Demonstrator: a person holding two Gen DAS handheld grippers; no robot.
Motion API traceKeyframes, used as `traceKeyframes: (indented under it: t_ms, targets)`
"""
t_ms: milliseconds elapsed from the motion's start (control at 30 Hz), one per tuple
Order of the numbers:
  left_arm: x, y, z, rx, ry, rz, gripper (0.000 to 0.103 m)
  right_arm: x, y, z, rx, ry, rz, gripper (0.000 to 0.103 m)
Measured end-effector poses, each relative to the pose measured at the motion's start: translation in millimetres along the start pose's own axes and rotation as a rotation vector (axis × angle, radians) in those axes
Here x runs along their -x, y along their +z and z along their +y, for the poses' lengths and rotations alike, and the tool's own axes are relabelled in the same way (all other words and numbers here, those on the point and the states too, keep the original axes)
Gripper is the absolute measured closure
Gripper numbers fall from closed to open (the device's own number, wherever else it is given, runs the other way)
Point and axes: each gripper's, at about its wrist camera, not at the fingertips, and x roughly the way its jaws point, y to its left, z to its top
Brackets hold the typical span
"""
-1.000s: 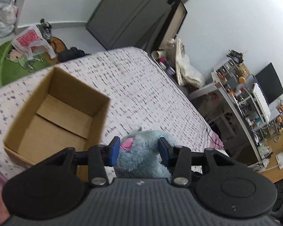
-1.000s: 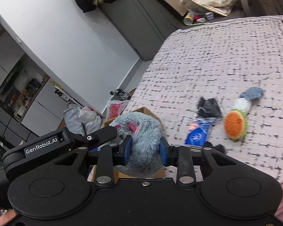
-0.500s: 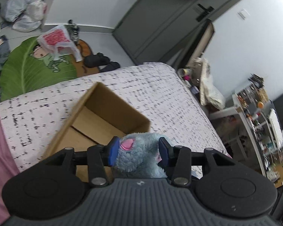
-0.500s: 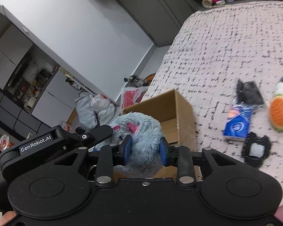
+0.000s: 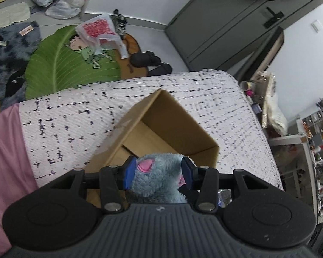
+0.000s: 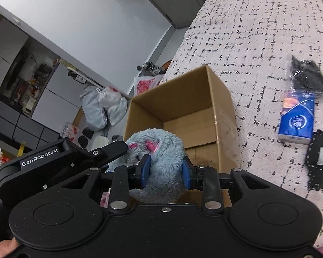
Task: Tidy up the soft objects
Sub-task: 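Lift the fluffy plush with the right tool and carry it over the box, then open the right tool to drop the plush into the box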
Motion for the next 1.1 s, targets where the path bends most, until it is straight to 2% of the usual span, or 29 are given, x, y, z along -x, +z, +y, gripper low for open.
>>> traceKeyframes:
  t_ms: [200,333,367,433,467,500,633,700,900,967,1100]
  targets:
    - [-7.2,3.4,9.2,0.039,0.053,0.025,0.058,-16.4,-1.4,4.1,0.020,-0.028,0.041,0.070]
    - [-11.1,1.8,5.1,0.016,0.072,0.041,0.055,-17.4,-2.6,9.2,0.050,-0.057,0.036,0.067]
    - [-11.1,1.4,4.1,0.010,0.081,0.041,0.055,-17.9,-1.3,8.7,0.051,-0.055,0.041,0.064]
    - [-8.8,2.3,4.3,0.026,0.081,0.042,0.053,-14.8,-0.3,7.1,0.032,-0.036,0.052,0.050]
    - [-6.0,3.1,4.8,0.034,0.075,0.036,0.050,-14.4,0.5,5.7,0.022,-0.029,0.055,0.046]
    - [-2.9,4.0,4.5,0.037,0.069,0.025,0.049,-11.6,0.1,5.2,0.018,-0.021,0.055,0.043]
    - [11.1,4.3,-2.1,0.023,0.094,-0.041,0.038,0.9,-1.4,4.2,0.014,0.002,0.057,0.041]
    - [15.8,3.9,-5.6,0.019,0.088,-0.058,0.036,8.8,-1.0,3.0,0.008,0.005,0.049,0.040]
    - [19.7,-2.6,-19.6,-0.016,0.057,-0.057,0.031,49.9,5.9,-10.4,-0.009,-0.001,-0.004,0.038]
    - [18.3,-6.0,-25.3,-0.028,0.035,-0.054,0.026,64.1,9.0,-15.3,-0.008,-0.004,-0.026,0.035]
    - [11.2,-16.7,-37.1,-0.062,0.031,-0.022,0.026,92.4,17.2,-29.1,0.009,-0.046,-0.070,0.028]
